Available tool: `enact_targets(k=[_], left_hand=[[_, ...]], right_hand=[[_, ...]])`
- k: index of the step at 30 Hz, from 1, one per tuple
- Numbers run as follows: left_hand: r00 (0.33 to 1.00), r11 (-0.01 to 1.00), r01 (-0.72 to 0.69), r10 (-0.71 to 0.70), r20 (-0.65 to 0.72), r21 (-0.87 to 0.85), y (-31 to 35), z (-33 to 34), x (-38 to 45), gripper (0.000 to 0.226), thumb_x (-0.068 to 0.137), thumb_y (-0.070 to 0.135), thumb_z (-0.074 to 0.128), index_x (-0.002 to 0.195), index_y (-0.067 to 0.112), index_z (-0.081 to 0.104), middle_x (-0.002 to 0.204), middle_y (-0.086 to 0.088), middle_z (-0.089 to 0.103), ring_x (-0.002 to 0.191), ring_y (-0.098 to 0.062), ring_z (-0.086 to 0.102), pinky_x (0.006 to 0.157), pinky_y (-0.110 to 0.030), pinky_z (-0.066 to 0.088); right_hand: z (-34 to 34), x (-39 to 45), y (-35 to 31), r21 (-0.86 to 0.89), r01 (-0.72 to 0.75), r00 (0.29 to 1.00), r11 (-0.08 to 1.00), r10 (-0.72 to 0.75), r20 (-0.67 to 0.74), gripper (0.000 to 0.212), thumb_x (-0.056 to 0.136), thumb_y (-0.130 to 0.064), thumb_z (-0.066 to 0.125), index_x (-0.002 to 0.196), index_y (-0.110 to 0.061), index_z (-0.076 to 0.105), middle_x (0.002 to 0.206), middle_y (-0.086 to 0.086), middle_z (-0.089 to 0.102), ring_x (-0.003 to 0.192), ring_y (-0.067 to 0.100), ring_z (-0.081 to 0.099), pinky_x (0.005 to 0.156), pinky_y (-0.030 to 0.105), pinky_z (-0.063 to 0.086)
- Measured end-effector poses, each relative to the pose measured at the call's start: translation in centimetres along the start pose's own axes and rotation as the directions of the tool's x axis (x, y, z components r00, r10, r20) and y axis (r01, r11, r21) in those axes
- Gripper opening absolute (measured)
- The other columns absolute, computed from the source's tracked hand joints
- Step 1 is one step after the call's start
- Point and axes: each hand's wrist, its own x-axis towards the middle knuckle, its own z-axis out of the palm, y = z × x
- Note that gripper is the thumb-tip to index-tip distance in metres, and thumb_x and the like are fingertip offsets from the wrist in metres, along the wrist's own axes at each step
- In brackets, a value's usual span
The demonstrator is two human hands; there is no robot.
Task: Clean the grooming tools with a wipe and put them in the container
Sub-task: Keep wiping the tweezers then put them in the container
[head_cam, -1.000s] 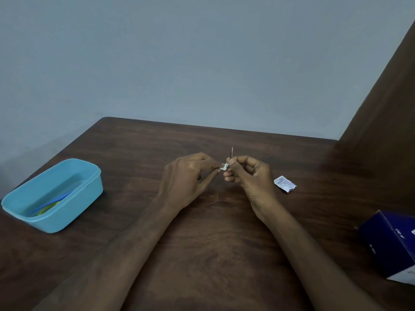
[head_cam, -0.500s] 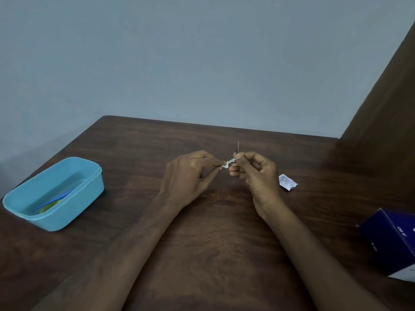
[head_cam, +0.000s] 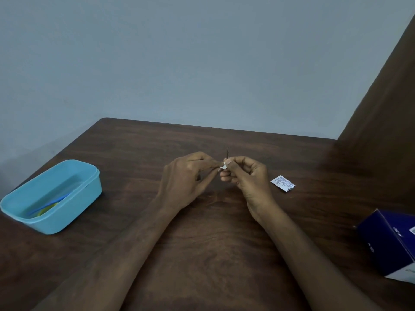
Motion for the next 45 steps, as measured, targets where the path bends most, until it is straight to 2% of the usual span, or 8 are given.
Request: enact_targets(k=[8,13,18,22,27,31,37,45], left_hand=[[1.0,1.0,0.003,-0.003,0.002,0.005,0.1,0.1,0.0,0.012,0.1,0.036,0.074,0.109,0.035,0.082,0.105,0.02,0.075,0.066,-0.001,0.061,0.057,-0.027,0.053],[1.0,1.0,0.006,-0.006,-0.005,-0.007,0.2,0.1,0.1,0.012,0.1,0.037,0.074,0.108,0.039,0.082,0.104,0.021,0.075,0.056,-0.004,0.059,0.053,-0.027,0.05],[1.0,1.0,0.003,-0.003,-0.011,-0.002,0.0,0.2,0.0,0.009,0.098,0.037,0.076,0.105,0.036,0.082,0.103,0.021,0.076,0.057,-0.001,0.056,0.053,-0.027,0.051],[0.963,0.95,0.26,-0.268,-0.026,-0.173,-0.1,0.4,0.4,0.008,0.096,0.043,0.077,0.1,0.039,0.083,0.093,0.028,0.076,0.053,-0.002,0.059,0.054,-0.021,0.045],[0.789,0.664,0.549,-0.613,0.052,-0.508,-0.8,0.7,0.9,0.009,0.095,0.033,0.081,0.099,0.026,0.085,0.087,0.01,0.081,0.054,-0.016,0.071,0.054,-0.037,0.062],[0.788,0.553,0.539,-0.597,0.149,-0.635,-0.4,1.3,0.8,0.01,0.095,0.027,0.082,0.101,0.02,0.085,0.09,0.003,0.082,0.066,-0.026,0.071,0.056,-0.032,0.055],[0.863,0.595,0.467,-0.469,0.189,-0.654,0.6,1.3,0.9,0.011,0.099,0.016,0.075,0.104,0.02,0.084,0.1,0.005,0.082,0.073,-0.047,0.069,0.056,-0.037,0.054],[0.878,0.592,0.437,-0.443,0.18,-0.677,0.8,1.1,0.8,0.012,0.099,0.012,0.075,0.103,0.018,0.084,0.104,0.005,0.083,0.072,-0.021,0.07,0.054,-0.031,0.052]], right_hand=[[0.1,-0.2,0.2,0.003,-0.017,1.0,1.0,0.017,0.009,0.008,0.099,-0.007,0.071,0.098,0.0,0.076,0.084,0.014,0.077,0.071,0.018,0.073,0.067,0.027,0.06],[-0.5,0.6,-0.3,0.036,0.043,0.992,0.998,-0.039,-0.123,0.007,0.099,-0.007,0.072,0.098,-0.001,0.075,0.081,0.012,0.075,0.07,0.016,0.072,0.066,0.027,0.061],[0.3,-0.1,0.3,-0.04,0.004,1.0,0.999,-0.004,0.001,0.01,0.1,-0.008,0.071,0.1,0.002,0.075,0.084,0.015,0.076,0.07,0.019,0.071,0.068,0.027,0.062],[-0.3,0.6,-0.3,0.008,-0.016,0.996,1.0,0.017,-0.083,0.011,0.105,-0.011,0.064,0.097,-0.007,0.071,0.095,0.013,0.077,0.08,0.019,0.072,0.072,0.03,0.064],[0.7,-0.5,-0.3,0.006,-0.055,0.995,0.998,0.054,0.084,0.018,0.108,-0.006,0.054,0.093,-0.006,0.063,0.077,0.012,0.072,0.065,0.02,0.067,0.064,0.03,0.059],[1.3,-0.9,0.5,-0.098,-0.009,0.992,0.995,0.021,0.122,0.016,0.105,-0.007,0.061,0.094,0.003,0.067,0.075,0.012,0.07,0.06,0.017,0.061,0.058,0.03,0.054],[0.9,-0.6,0.3,-0.034,-0.035,0.996,0.999,0.038,0.076,0.013,0.104,-0.011,0.066,0.095,-0.005,0.073,0.074,0.012,0.072,0.058,0.016,0.061,0.055,0.027,0.051],[0.9,-0.5,-0.1,0.065,-0.082,0.996,0.995,0.08,0.03,0.007,0.103,-0.012,0.068,0.101,-0.005,0.068,0.075,0.012,0.075,0.056,0.015,0.062,0.052,0.025,0.05]])
